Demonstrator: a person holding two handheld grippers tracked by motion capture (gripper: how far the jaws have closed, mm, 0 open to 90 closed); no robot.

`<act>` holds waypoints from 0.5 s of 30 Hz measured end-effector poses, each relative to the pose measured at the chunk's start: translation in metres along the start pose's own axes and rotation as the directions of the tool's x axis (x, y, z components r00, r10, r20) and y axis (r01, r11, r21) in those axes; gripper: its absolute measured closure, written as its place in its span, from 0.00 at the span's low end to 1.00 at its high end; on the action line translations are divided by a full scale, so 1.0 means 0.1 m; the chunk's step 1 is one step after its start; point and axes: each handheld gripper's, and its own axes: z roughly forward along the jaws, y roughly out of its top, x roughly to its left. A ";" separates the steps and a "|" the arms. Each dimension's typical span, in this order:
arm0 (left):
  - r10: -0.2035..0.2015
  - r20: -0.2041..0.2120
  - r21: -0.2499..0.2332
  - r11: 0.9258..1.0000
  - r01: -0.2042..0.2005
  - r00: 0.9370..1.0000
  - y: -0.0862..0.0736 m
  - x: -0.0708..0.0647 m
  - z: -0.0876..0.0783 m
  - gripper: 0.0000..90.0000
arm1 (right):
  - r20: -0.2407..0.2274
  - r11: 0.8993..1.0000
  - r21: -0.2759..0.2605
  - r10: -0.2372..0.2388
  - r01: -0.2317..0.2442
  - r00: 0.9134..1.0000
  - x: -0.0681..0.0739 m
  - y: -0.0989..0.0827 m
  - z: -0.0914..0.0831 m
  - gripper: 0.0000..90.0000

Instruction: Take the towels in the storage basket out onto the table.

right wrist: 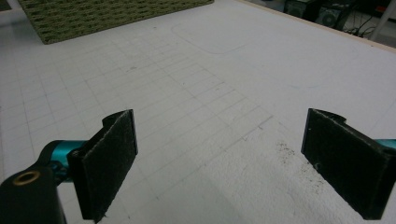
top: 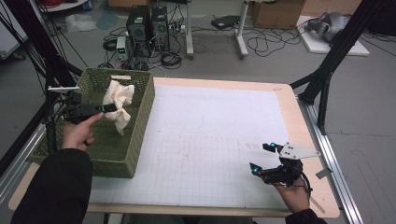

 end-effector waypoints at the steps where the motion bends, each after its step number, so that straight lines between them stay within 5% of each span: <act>1: -0.004 0.021 -0.010 1.000 0.004 1.000 0.00 -0.01 -0.01 0.81 | 0.001 1.000 0.000 0.000 0.000 1.000 0.00 0.00 0.00 0.11; 10: -0.005 0.158 -0.050 0.999 0.013 0.987 0.05 -0.18 0.00 0.81 | -0.002 1.000 -0.003 -0.001 0.001 1.000 0.00 0.01 0.01 0.11; 15: 0.017 0.199 -0.058 0.998 -0.006 0.980 0.06 -0.33 0.07 0.82 | -0.002 1.000 -0.004 -0.004 0.004 1.000 -0.01 0.01 0.02 0.11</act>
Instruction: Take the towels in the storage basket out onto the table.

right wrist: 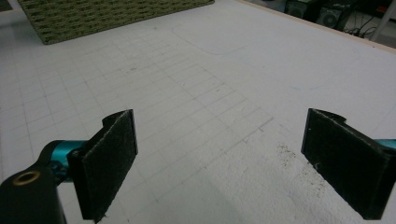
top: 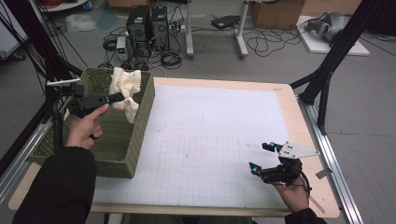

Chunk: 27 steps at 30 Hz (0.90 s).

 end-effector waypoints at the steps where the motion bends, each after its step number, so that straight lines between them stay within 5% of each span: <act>1: 0.004 0.011 0.005 1.000 -0.004 1.000 0.00 -0.03 0.03 0.82 | 0.000 1.000 0.000 0.000 0.000 1.000 0.00 0.00 0.00 0.11; 12: 0.057 0.092 0.054 0.997 -0.062 0.994 -0.05 -0.34 0.39 0.82 | -0.003 1.000 -0.001 0.000 0.000 1.000 0.00 0.00 0.00 0.11; 27: 0.140 0.078 0.174 0.973 -0.152 0.987 -0.28 -0.69 0.98 0.82 | -0.008 1.000 -0.007 -0.004 0.004 1.000 0.01 0.02 0.00 0.11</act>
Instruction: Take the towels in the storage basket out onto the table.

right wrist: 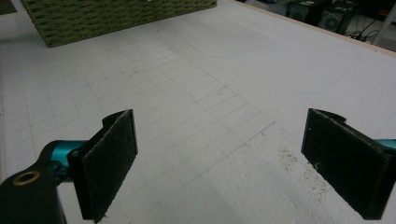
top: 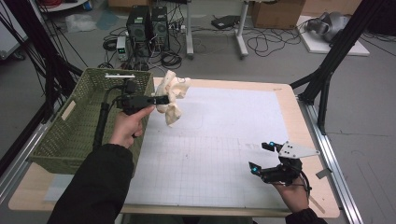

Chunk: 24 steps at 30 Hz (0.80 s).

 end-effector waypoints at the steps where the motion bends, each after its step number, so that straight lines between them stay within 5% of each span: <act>1: 0.002 -0.001 0.000 1.000 -0.002 1.000 -0.01 -0.01 0.02 0.82 | 0.000 1.000 -0.002 -0.004 0.004 1.000 0.00 0.00 0.00 0.11; 12: 0.046 -0.007 0.017 0.999 -0.046 0.999 -0.13 -0.22 0.31 0.81 | -0.007 1.000 -0.003 0.002 -0.002 1.000 0.00 0.02 0.03 0.11; 19: 0.096 -0.058 0.024 0.995 -0.095 0.994 -0.28 -0.40 0.52 0.81 | -0.011 1.000 -0.016 0.003 -0.003 1.000 -0.03 0.04 0.05 0.11; 24: 0.092 -0.076 0.031 0.995 -0.090 0.993 -0.43 -0.40 0.67 0.81 | -0.012 1.000 -0.022 0.005 -0.005 1.000 -0.03 0.04 0.04 0.11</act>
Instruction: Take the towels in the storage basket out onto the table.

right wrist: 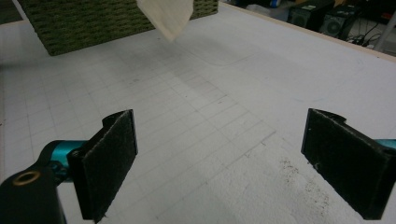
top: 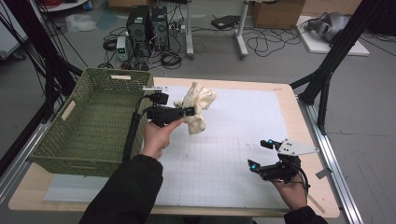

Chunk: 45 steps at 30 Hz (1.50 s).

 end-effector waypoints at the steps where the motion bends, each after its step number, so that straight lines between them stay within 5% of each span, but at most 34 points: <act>1: -0.008 0.003 0.007 1.000 0.008 1.000 -0.04 0.02 0.04 0.81 | 0.000 1.000 0.000 0.003 -0.003 1.000 0.00 0.00 0.00 0.11; 9: -0.029 -0.031 0.071 0.997 0.031 0.999 -0.27 0.14 0.34 0.80 | 0.006 1.000 0.002 0.010 -0.010 1.000 -0.02 0.01 0.03 0.11; 18: 0.003 -0.041 0.160 0.987 0.003 0.999 -0.49 0.18 0.79 0.78 | -0.009 1.000 0.002 0.015 -0.015 1.000 -0.02 0.05 0.12 0.11; 22: -0.006 -0.039 0.175 0.984 0.013 0.999 -0.53 0.23 0.91 0.69 | -0.018 1.000 0.011 0.023 -0.022 1.000 -0.04 0.07 0.19 0.11; 29: 0.034 -0.036 0.134 0.991 -0.028 0.999 -0.47 0.22 0.80 0.42 | -0.036 0.999 0.041 0.029 -0.028 0.999 -0.06 0.11 0.34 0.12; 35: 0.084 -0.049 0.100 0.992 -0.079 0.995 -0.40 0.22 0.58 0.38 | -0.089 0.995 0.096 -0.006 0.015 0.996 -0.03 0.15 0.52 0.26; 45: 0.064 -0.067 0.096 0.994 -0.057 0.996 -0.60 0.35 0.45 0.40 | -0.098 0.992 0.126 0.000 0.013 0.995 -0.04 0.15 0.61 0.26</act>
